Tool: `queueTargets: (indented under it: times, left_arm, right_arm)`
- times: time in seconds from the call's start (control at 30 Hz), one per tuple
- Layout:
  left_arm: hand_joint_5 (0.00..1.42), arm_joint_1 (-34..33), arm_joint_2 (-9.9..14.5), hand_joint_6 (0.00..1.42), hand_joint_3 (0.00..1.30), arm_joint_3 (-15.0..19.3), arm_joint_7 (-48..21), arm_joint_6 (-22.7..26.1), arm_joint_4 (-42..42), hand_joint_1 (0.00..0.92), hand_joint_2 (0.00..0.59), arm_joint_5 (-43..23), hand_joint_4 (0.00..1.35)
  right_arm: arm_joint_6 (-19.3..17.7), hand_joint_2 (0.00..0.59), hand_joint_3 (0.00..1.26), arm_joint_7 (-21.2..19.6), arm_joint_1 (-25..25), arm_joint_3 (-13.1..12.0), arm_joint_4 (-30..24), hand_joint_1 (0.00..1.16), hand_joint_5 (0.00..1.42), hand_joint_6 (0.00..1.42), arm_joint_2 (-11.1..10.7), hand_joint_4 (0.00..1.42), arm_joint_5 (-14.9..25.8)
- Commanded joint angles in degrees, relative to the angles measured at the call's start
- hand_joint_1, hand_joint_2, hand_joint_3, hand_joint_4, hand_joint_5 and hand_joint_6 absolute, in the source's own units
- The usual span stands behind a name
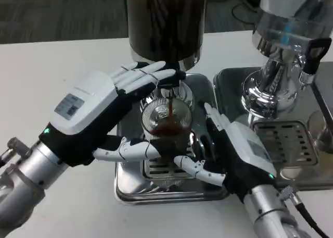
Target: Grasp the cup under the faucet to collect the drink, then remove the cup.
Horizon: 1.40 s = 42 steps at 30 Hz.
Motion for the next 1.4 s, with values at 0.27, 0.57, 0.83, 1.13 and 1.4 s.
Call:
queueTargets:
  times: [0.27,0.57,0.83,1.13,1.4]
  left_arm:
    - [0.28,3.95,2.09,0.13,0.26,-2.47,-1.87,2.43,-0.84,0.0,0.145,4.92,0.12]
    - [0.12,8.99,2.25,0.04,0.02,2.3,3.63,3.99,-1.01,0.0,0.137,2.56,0.0]
    - [0.04,15.85,-0.85,0.0,0.0,8.89,11.29,5.39,-2.44,0.0,0.148,1.26,0.0]
    - [0.03,24.98,-5.32,0.0,0.06,13.66,19.68,1.82,1.3,0.0,0.155,0.84,0.0]
    - [0.06,27.63,-7.85,0.0,0.14,13.3,26.25,-1.95,11.35,0.0,0.16,2.13,0.0]
  right_arm:
    - [-1.06,0.214,0.0,-1.7,-1.47,0.66,0.9,0.39,0.0,0.0,0.71,0.0,-0.39]
    - [-2.63,0.215,0.0,-1.61,-2.5,0.16,2.8,0.39,0.0,0.0,0.8,0.0,1.43]
    - [-5.98,0.206,0.0,-1.73,-3.44,-0.06,5.51,0.38,0.0,0.0,0.97,0.0,4.16]
    - [-10.26,0.204,0.0,-3.42,-5.22,0.72,11.3,0.4,0.0,0.0,1.43,0.0,5.36]
    - [-15.33,0.204,0.0,-4.3,-6.17,0.18,15.7,0.42,0.0,0.03,2.95,0.0,8.87]
